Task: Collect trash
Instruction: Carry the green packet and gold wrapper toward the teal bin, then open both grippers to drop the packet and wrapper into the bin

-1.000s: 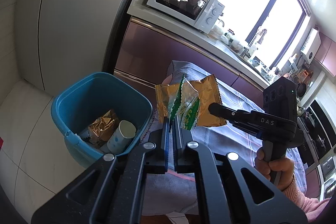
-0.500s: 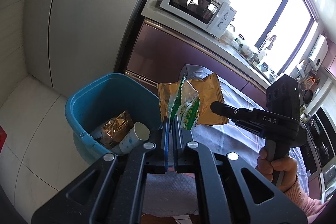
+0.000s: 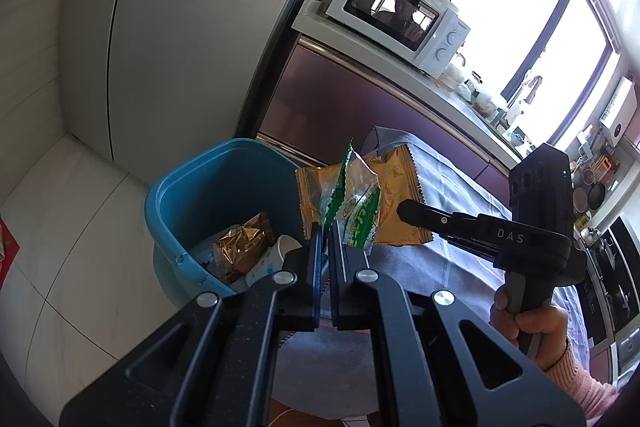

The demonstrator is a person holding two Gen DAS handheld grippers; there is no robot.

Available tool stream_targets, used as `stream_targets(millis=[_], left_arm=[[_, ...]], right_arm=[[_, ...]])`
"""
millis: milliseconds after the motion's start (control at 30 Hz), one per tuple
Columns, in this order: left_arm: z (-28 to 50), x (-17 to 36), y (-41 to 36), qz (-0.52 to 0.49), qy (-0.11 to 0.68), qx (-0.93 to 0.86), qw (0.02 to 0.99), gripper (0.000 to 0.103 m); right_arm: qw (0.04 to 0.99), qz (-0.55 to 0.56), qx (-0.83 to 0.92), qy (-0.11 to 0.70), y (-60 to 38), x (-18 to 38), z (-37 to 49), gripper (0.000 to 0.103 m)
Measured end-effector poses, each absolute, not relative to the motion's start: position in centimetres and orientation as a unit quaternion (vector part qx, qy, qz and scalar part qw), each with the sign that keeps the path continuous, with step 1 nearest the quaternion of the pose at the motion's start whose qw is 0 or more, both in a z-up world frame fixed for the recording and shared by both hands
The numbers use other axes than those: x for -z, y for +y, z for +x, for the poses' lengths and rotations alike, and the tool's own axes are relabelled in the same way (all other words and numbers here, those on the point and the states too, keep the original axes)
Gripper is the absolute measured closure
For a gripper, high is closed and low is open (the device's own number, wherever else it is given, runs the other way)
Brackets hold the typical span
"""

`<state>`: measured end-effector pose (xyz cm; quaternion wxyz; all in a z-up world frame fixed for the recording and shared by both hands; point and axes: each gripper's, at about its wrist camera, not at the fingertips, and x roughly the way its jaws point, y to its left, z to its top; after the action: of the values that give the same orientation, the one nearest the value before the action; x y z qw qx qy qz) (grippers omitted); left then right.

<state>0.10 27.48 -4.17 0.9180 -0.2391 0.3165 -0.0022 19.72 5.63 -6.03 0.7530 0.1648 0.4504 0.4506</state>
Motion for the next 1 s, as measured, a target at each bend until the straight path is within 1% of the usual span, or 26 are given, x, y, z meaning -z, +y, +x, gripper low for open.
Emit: stream_targets(millis=[400,833,867,900,933,1000], left_arm=[[0.5,5.8,29.3,-0.252,0.329,-0.027,0.91,0.1],[2.1,9.1,30.9,-0.266,0.362,-0.051,0.892,0.099],[2.4,9.3,30.9,-0.266,0.365,-0.054,0.891,0.098],[2.5,9.6,31.1,-0.267,0.367,-0.056,0.889,0.095],[2.6,9.9,31.2,-0.271,0.369,-0.056,0.887,0.086],[3.1,10.6,31.4,-0.276,0.374,-0.054,0.884,0.078]], right_arm=[[0.751,0.142,-0.447,0.464,8.1,6.5,20.7,0.101],[0.745,0.105,-0.434,0.496,12.0,8.2,21.3,0.1],[0.745,0.103,-0.433,0.498,12.3,8.3,21.4,0.099],[0.745,0.099,-0.43,0.499,12.6,8.4,21.4,0.098],[0.746,0.098,-0.427,0.5,12.9,8.5,21.3,0.096],[0.747,0.096,-0.425,0.502,13.2,8.6,21.3,0.093]])
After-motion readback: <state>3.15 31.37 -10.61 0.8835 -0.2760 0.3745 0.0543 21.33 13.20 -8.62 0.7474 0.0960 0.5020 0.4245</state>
